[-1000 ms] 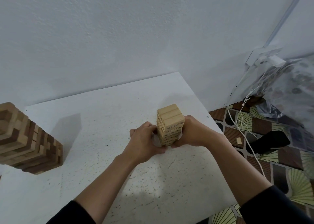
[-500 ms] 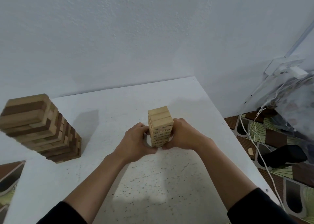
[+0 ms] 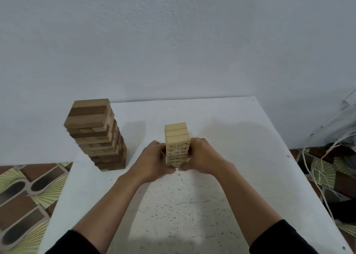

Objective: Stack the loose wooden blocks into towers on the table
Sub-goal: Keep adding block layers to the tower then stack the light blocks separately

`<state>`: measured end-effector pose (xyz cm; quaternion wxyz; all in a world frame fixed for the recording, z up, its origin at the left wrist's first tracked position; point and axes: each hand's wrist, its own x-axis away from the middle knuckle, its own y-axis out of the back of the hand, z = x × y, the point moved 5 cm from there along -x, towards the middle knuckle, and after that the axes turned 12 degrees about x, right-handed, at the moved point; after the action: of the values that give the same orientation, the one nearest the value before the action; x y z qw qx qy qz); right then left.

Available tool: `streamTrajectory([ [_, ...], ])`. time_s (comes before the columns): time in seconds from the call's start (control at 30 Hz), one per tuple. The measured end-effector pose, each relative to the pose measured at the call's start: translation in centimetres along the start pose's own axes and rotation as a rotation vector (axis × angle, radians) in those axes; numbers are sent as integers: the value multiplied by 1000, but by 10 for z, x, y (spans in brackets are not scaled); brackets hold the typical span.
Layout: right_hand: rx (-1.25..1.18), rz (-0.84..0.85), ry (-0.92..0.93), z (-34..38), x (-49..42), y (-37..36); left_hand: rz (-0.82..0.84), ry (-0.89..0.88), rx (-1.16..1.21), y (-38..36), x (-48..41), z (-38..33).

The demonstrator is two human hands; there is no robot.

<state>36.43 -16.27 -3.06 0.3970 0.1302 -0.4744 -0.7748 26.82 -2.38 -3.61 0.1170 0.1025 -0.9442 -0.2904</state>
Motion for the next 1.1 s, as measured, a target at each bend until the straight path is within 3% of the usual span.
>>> streamTrajectory([
  [0.27,40,13,27,28,-12,-7,-56,34,49,14,13,9],
  [0.83,8,-45,48,30,8,-15,-196,47,405,14,59,22],
  [0.97,-279,-51,-27,16,32,-23,-248,-8,589,13,72,11],
  [1.1,-726,-277,-2,28,51,-12,-318,-114,788,17,80,-6],
])
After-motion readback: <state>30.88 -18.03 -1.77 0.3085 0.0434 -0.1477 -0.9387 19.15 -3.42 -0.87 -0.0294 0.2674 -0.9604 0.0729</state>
